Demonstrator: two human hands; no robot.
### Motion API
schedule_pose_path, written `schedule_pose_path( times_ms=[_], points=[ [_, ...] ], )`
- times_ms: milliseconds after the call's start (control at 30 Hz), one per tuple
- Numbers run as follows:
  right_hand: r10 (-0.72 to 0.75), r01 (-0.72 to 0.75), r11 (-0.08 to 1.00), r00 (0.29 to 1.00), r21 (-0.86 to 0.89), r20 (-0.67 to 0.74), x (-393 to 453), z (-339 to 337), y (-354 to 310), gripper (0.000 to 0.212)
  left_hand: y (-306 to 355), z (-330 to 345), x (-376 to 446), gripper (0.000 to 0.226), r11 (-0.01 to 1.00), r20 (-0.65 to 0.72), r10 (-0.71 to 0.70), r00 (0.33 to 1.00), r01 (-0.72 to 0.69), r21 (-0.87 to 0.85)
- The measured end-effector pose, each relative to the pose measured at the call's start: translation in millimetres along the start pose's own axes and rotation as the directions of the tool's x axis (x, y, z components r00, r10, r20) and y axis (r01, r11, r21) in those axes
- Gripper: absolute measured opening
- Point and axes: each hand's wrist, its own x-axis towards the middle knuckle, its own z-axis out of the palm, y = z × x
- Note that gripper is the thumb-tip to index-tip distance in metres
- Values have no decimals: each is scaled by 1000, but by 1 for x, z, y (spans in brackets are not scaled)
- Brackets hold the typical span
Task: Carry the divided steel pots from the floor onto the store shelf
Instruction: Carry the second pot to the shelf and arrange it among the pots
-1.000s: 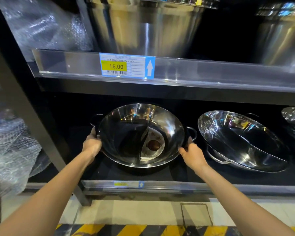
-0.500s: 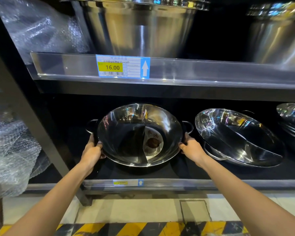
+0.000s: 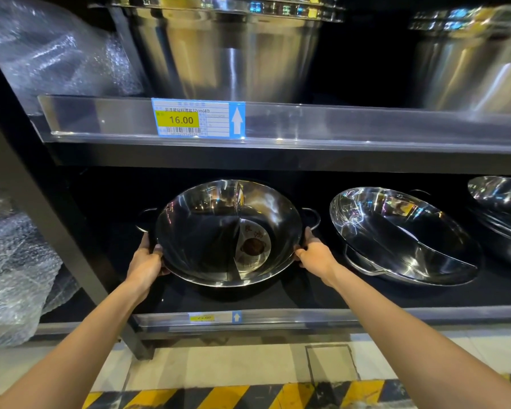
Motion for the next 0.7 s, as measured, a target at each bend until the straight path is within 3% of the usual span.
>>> schedule_pose_path(
  times_ms=[433,567,700],
  points=[
    [-9,11,998,1000,-67,27,-7,-9,0,65,6,-2,-1,53,975,-40,4,999,5,221],
    [-79,70,962,997,-262,-23,-18,-30,-4,52,21,8,-14,45,759,-197,244,950,-61,648],
    [-72,23,949,987,-316,-145,-32,-72,3,36,52,45,-36,37,719,-36,428,903,-316,619]
  ],
)
